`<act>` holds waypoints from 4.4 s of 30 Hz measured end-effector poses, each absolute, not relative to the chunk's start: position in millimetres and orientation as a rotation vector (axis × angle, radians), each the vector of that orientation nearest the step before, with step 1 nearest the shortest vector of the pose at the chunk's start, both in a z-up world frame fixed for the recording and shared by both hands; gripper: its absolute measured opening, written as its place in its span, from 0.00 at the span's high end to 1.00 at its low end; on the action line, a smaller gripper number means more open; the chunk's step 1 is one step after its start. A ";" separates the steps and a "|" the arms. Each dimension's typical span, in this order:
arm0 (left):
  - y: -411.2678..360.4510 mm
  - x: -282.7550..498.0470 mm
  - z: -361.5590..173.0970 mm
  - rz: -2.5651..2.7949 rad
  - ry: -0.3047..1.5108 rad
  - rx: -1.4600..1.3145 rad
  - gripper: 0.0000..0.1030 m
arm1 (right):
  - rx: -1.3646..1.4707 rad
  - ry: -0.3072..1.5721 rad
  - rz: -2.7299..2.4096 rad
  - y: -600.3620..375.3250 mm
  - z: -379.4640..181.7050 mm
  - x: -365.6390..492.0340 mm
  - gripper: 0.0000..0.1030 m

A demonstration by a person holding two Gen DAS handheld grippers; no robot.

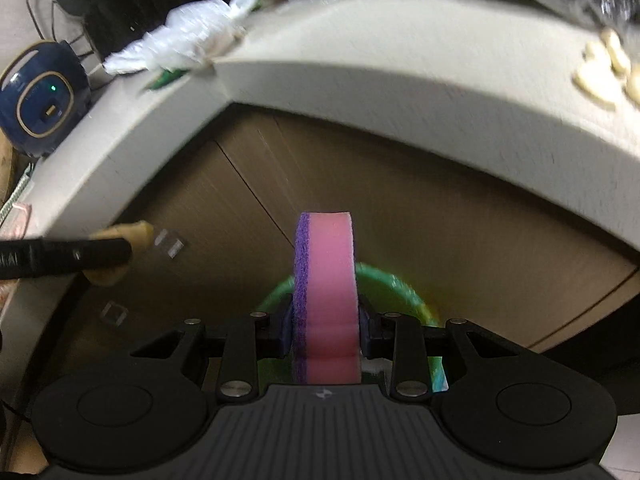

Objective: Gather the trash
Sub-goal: 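Carry the ginger and sponge down to the green-lined bin with both grippers, then open both grippers to drop the ginger and sponge into the bin, then lift both grippers out of the bin toward the counter, then grasp the long green packet with the right gripper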

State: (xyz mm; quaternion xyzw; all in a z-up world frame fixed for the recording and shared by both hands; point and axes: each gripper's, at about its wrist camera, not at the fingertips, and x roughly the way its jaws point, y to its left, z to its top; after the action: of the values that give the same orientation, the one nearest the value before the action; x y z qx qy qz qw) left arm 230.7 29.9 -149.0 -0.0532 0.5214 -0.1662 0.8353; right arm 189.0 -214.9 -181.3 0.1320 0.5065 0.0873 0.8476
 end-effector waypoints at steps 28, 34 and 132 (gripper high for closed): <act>-4.3 245.9 -409.0 -0.288 1.546 -0.063 0.60 | 0.384 1.218 -0.053 -251.9 -289.2 160.5 0.71; 14.6 242.0 -388.9 -0.301 1.493 -0.146 0.60 | 0.378 1.273 -0.012 -241.6 -304.4 172.5 0.71; 163.0 280.9 -72.2 -0.147 0.859 -0.377 0.61 | 0.147 0.908 0.546 -32.8 -71.7 376.9 0.77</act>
State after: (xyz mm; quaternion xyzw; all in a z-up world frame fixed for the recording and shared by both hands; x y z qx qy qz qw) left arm 280.9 163.0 -72.2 -0.1813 0.4136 -0.0707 0.8894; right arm 376.9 -32.8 -71.7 0.0703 0.4324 0.2600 0.8605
